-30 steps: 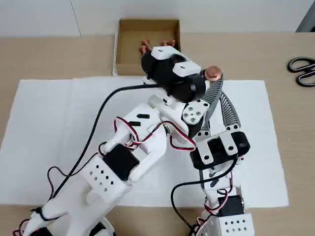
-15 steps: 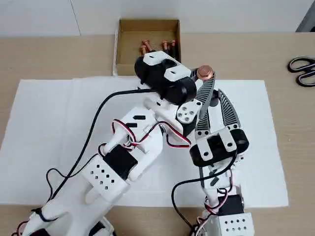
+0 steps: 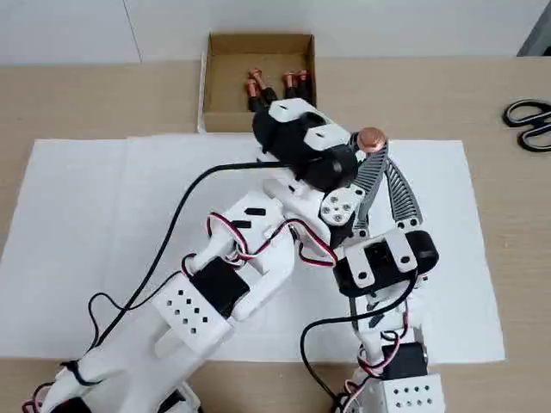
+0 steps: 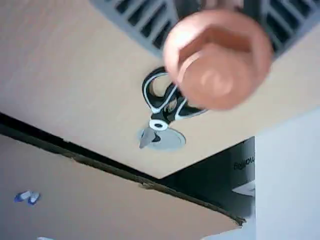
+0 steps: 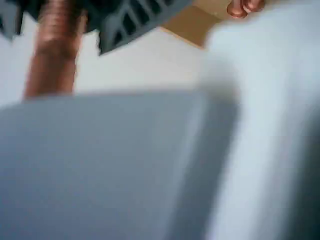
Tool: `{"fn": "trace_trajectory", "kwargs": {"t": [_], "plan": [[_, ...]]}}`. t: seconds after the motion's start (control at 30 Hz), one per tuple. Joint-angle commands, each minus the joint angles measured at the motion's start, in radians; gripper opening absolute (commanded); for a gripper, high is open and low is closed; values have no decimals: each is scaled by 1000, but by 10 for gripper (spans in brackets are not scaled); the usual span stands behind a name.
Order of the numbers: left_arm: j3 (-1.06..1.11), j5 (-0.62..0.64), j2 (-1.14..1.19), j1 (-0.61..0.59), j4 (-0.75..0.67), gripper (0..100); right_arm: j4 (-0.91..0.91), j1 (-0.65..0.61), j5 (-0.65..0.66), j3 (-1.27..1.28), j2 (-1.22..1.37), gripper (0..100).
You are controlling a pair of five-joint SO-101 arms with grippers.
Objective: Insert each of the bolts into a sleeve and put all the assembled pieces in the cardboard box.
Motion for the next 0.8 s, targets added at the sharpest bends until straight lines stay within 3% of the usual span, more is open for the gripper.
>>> {"fn": "trace_trajectory", "kwargs": {"t": [0.0,0.2,0.37,0.77], "plan": [[-7,5,-12,12,-2,9,-2,4,-12,-48,-15,2],[-4,11,-8,51,-5,102,-5,5,-9,-48,-15,2],[12,138,-6,49,-6,134,-7,7,-8,-48,-15,2],[-61,144,-5,-132,-86,134,-2,4,-11,-83,-15,2]]}}
